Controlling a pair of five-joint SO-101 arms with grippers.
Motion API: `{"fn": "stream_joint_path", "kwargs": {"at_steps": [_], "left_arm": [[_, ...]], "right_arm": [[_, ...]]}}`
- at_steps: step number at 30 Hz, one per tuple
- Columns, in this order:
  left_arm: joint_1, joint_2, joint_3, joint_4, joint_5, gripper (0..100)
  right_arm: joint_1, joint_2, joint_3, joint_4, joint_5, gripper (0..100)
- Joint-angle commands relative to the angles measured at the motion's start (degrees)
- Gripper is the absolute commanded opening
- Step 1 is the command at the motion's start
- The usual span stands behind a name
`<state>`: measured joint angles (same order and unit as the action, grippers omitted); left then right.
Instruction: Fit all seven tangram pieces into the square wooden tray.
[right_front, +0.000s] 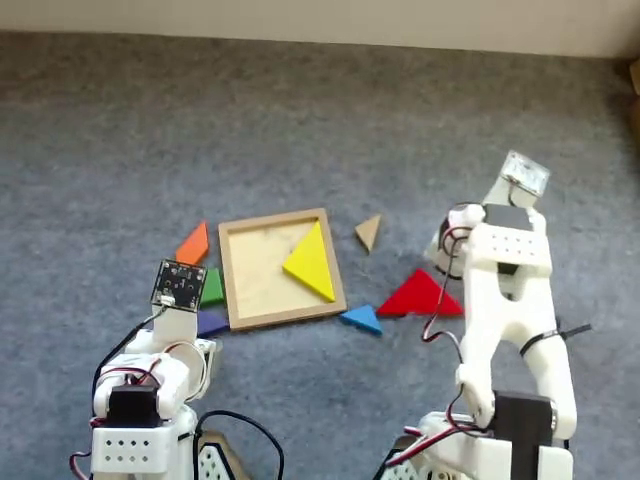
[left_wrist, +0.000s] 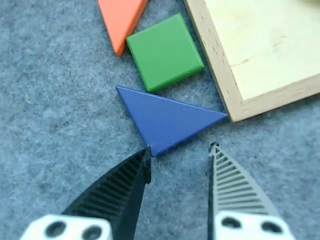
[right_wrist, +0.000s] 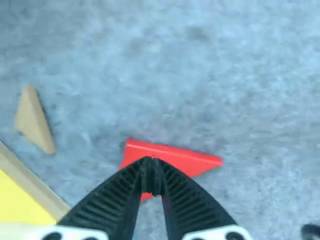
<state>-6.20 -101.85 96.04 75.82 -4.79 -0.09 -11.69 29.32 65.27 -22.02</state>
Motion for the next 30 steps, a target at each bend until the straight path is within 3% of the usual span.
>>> {"fn": "stream_joint_path", "kwargs": {"at_steps": [1, 8, 17, 30], "left_arm": [[-0.7, -2.4, 1.2, 0.2, 0.6, 19], [-0.7, -2.4, 1.2, 0.2, 0.6, 19], [-0.7, -2.4, 1.2, 0.2, 0.6, 19], [-0.7, -2.4, 1.2, 0.2, 0.6, 19]], "right_arm": [[-3.8, -2.9, -3.1, -5.0, -5.5, 1.6], [-11.5, 0.7, 6.0, -20.4, -7.1, 1.6], [-14.7, 7.3, 12.2, -20.6, -6.7, 1.2], [-12.2, 7.3, 10.9, 7.3, 8.9, 1.2]]}}
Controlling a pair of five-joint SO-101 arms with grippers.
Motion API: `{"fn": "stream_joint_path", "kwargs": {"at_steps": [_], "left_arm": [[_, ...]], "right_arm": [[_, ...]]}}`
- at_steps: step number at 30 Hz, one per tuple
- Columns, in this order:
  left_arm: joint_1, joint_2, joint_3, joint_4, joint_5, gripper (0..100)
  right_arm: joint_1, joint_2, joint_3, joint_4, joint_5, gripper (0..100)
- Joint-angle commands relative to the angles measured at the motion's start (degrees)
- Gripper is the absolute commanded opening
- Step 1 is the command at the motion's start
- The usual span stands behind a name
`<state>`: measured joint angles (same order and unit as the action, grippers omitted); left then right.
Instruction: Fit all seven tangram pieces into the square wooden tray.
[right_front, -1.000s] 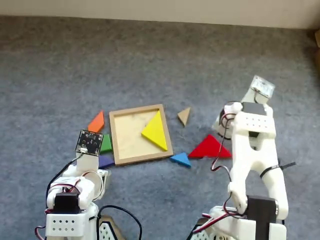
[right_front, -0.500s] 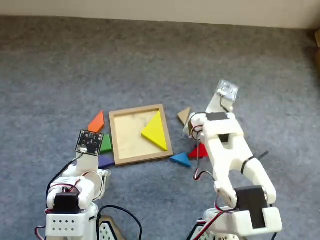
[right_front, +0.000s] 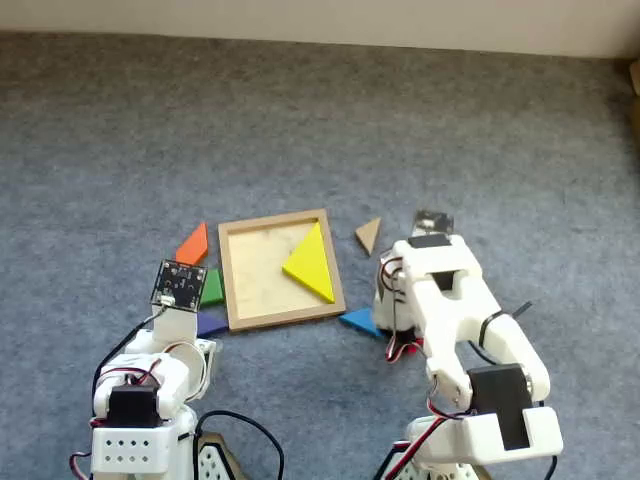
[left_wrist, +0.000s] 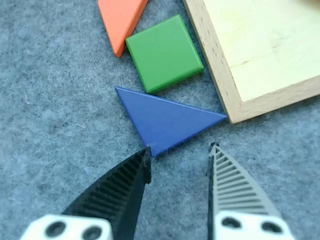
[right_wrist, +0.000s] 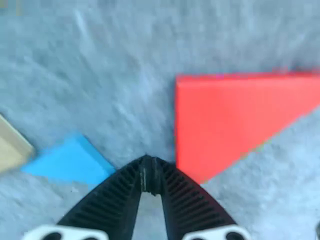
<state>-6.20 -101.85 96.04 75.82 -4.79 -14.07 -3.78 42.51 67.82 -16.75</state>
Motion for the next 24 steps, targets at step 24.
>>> {"fn": "stream_joint_path", "kwargs": {"at_steps": [24], "left_arm": [[-0.7, -2.4, 1.2, 0.2, 0.6, 19]], "right_arm": [[10.2, -17.4, -9.2, 9.9, -5.4, 21.1]]}}
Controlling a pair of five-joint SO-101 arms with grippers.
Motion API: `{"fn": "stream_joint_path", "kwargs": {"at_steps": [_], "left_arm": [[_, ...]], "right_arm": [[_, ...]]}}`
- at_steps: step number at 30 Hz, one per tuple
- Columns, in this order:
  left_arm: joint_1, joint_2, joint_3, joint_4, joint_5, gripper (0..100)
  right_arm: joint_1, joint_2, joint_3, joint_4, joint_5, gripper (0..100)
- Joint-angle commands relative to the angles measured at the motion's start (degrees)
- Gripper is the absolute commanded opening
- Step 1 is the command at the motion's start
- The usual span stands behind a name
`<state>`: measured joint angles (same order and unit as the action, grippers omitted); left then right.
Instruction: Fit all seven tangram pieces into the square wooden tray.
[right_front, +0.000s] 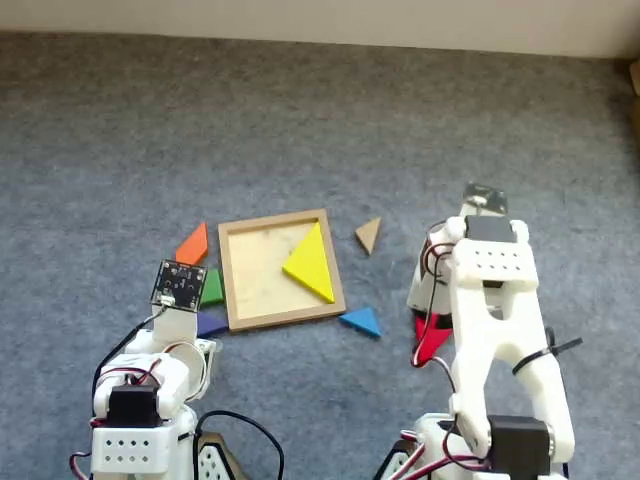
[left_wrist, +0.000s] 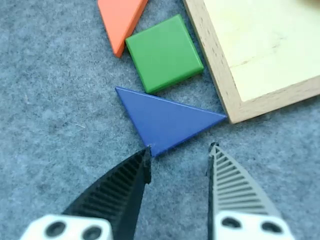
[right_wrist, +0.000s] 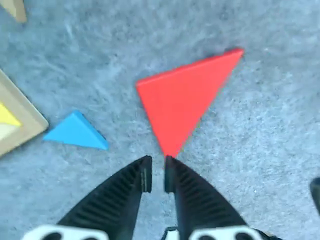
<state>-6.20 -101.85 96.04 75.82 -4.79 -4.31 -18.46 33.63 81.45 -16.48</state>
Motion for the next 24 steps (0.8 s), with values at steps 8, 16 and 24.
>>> {"fn": "stream_joint_path", "kwargs": {"at_steps": [8, 16, 24], "left_arm": [[-0.7, -2.4, 1.2, 0.2, 0.6, 19], [-0.7, -2.4, 1.2, 0.2, 0.6, 19], [-0.7, -2.4, 1.2, 0.2, 0.6, 19]], "right_arm": [[-4.4, -2.7, 8.2, -17.8, -16.6, 36.2], [-4.9, -2.5, 9.5, -24.1, -23.8, 36.2], [-4.7, -2.5, 9.5, -23.9, -26.8, 36.1]]}}
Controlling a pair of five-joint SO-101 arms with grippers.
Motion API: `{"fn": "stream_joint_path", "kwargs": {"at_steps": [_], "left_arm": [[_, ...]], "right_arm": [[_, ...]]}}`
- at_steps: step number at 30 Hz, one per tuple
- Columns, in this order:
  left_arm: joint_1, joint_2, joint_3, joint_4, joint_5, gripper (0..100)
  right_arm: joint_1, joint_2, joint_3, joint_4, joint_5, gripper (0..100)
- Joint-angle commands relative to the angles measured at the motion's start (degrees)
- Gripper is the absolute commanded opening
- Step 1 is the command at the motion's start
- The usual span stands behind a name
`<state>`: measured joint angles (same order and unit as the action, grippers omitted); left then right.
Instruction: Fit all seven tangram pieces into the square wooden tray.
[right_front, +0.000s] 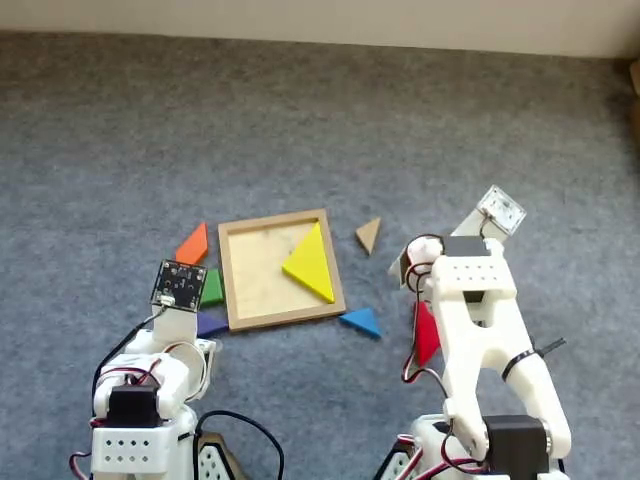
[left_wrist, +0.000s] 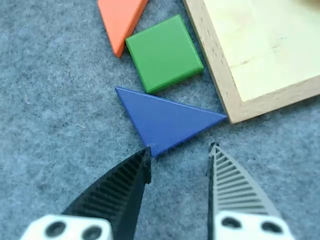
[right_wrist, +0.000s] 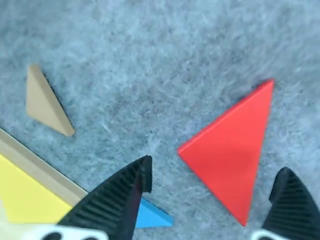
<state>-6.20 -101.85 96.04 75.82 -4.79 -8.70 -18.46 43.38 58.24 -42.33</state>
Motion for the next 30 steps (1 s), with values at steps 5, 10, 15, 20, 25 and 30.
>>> {"fn": "stream_joint_path", "kwargs": {"at_steps": [5, 10, 15, 20, 25, 30], "left_arm": [[-0.7, -2.4, 1.2, 0.2, 0.6, 19], [-0.7, -2.4, 1.2, 0.2, 0.6, 19], [-0.7, -2.4, 1.2, 0.2, 0.6, 19], [-0.7, -2.4, 1.2, 0.2, 0.6, 19], [-0.7, -2.4, 1.2, 0.2, 0.6, 19], [-0.7, -2.4, 1.2, 0.2, 0.6, 19]], "right_arm": [[-0.3, 2.3, -0.6, -0.5, -1.1, 36.1], [-0.3, 11.0, -2.1, -0.9, -1.1, 36.1], [0.8, 14.5, -5.1, -0.9, -1.1, 36.1], [2.0, 15.9, -5.5, -1.0, -1.1, 36.1], [1.7, 16.1, -6.4, -3.5, -1.1, 36.1], [1.7, 16.2, -6.0, -6.9, -1.1, 36.1]]}}
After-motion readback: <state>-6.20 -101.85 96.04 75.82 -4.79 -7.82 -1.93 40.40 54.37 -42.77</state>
